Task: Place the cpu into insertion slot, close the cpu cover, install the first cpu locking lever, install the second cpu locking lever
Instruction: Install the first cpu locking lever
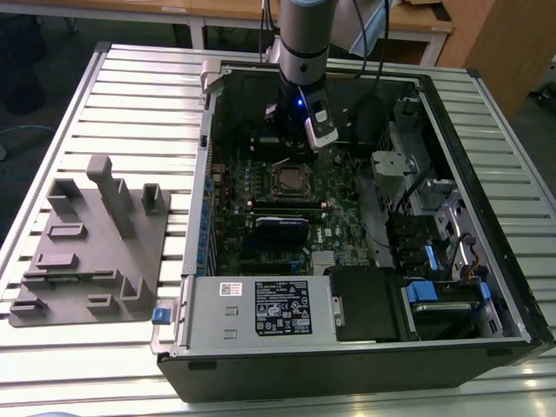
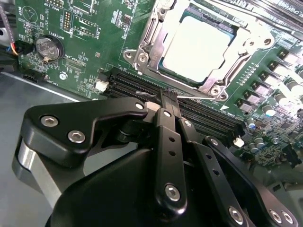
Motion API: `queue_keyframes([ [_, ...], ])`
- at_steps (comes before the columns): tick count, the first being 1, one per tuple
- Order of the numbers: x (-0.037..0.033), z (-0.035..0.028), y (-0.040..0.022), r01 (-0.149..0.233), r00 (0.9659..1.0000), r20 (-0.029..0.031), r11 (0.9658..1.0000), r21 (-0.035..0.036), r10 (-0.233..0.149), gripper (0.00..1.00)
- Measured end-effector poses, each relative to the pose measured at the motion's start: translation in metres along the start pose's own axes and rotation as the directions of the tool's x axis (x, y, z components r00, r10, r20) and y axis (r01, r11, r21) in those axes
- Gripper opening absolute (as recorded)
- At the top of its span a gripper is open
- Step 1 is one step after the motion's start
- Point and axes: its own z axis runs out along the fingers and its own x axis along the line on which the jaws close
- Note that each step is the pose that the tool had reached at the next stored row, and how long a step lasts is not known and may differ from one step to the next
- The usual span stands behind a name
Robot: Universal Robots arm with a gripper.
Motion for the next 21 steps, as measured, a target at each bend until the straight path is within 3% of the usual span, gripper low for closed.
queue_keyframes([
  [7,-0.0002,-0.003,0.0006,-0.001,1.0,0.0002,1.0,-0.0002,0.001,0.11],
  [14,-0.0001,-0.0024,0.0004,-0.053,0.9985,0.0099,0.9986,0.0014,0.053,0.11],
  [20,0.0,-0.0027,0.0005,-0.054,0.9985,0.0101,0.9986,0.0013,0.054,0.11],
  [21,-0.0001,-0.0054,0.001,-0.054,0.9985,0.01,0.9986,0.0014,0.054,0.11],
])
